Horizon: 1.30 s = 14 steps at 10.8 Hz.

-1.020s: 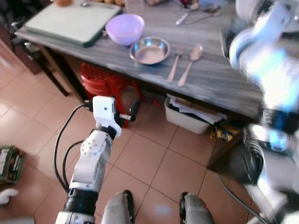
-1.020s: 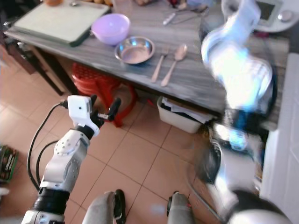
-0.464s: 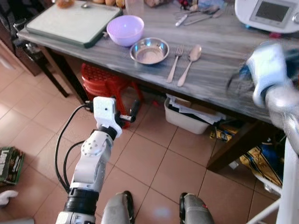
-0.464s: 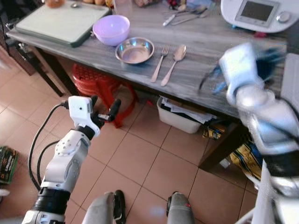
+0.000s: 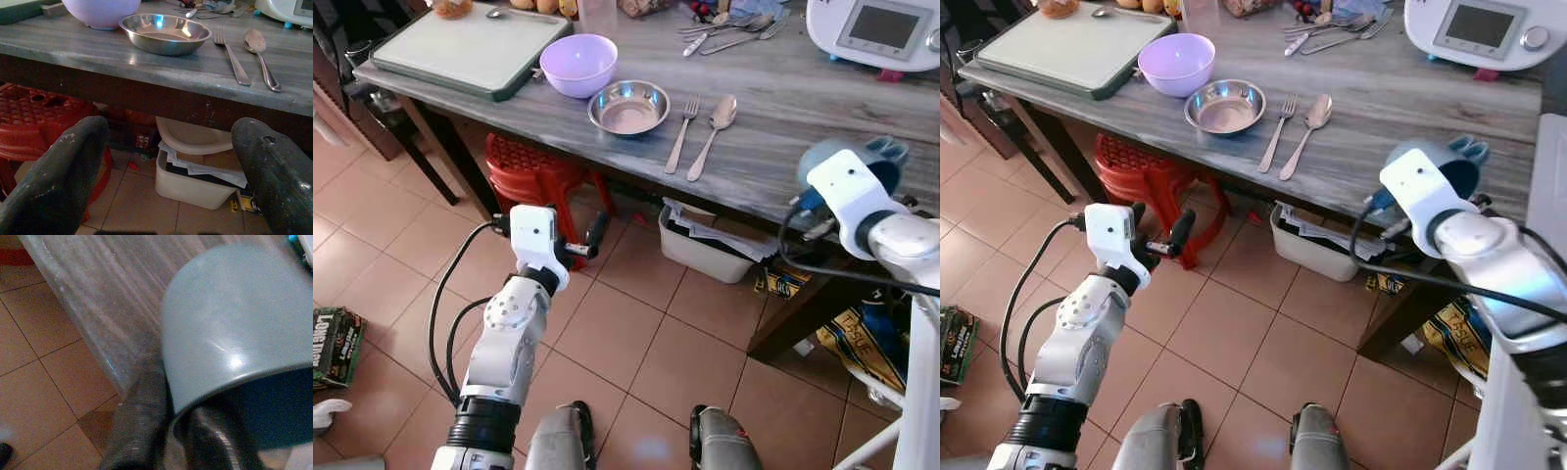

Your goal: Setting the table

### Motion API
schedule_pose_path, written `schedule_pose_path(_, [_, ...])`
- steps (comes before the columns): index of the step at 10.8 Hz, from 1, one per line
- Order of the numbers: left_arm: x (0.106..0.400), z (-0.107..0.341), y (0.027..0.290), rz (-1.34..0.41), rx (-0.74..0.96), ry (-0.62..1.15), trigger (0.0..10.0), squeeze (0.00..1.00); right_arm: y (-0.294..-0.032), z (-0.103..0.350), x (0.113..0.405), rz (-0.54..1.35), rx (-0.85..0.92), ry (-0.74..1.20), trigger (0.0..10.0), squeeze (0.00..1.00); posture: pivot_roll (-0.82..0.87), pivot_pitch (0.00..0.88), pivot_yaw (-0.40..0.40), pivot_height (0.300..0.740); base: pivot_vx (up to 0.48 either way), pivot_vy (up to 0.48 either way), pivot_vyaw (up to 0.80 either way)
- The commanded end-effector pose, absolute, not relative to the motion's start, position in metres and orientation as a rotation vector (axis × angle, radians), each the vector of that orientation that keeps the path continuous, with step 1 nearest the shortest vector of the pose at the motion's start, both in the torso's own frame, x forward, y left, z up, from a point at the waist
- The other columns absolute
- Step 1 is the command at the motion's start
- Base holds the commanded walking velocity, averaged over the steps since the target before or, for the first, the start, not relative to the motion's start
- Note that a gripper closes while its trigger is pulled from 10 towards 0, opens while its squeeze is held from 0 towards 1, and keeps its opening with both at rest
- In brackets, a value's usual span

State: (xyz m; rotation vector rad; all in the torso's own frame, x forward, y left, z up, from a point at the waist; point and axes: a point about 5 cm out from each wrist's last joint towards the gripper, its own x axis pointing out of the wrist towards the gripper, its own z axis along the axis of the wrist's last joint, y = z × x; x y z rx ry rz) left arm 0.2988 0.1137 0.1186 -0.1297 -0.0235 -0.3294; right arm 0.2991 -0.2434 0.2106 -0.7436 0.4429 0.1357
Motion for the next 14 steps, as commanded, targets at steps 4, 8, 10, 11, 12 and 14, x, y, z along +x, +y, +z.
schedule_pose_path(4, [0.297, 0.114, 0.118, -0.322, -0.106, 0.002, 10.0, 0.0, -0.246, 0.221, 0.295, 0.222, -0.943, 0.384, 10.0, 0.97, -0.14, 0.151, 0.089, 0.74, 0.0, 0.0, 0.0])
schedule_pose_path(8, [0.297, 0.113, 0.119, -0.324, -0.1, 0.015, 10.0, 0.0, -0.259, 0.236, 0.3, 0.261, -1.091, 0.348, 10.0, 0.0, -0.14, 0.155, 0.094, 0.74, 0.0, 0.0, 0.0])
schedule_pose_path(10, [0.297, 0.112, 0.119, -0.327, -0.097, 0.021, 10.0, 0.0, -0.264, 0.242, 0.305, 0.271, -1.058, 0.354, 10.0, 0.0, -0.13, 0.155, 0.096, 0.74, 0.0, 0.0, 0.0])
schedule_pose_path(11, [0.296, 0.112, 0.118, -0.331, -0.095, 0.024, 10.0, 0.0, -0.263, 0.245, 0.307, 0.301, -1.045, 0.352, 10.0, 0.0, -0.13, 0.157, 0.1, 0.74, 0.0, 0.0, 0.0])
schedule_pose_path(12, [0.296, 0.112, 0.118, -0.332, -0.093, 0.028, 10.0, 0.0, -0.262, 0.25, 0.31, 0.305, -1.056, 0.339, 10.0, 0.0, -0.13, 0.157, 0.101, 0.74, 0.0, 0.0, 0.0])
schedule_pose_path(14, [0.296, 0.11, 0.118, -0.335, -0.082, 0.046, 10.0, 0.0, -0.26, 0.25, 0.313, 0.391, -1.074, 0.351, 10.0, 0.0, -0.13, 0.158, 0.1, 0.74, 0.0, 0.0, 0.0])
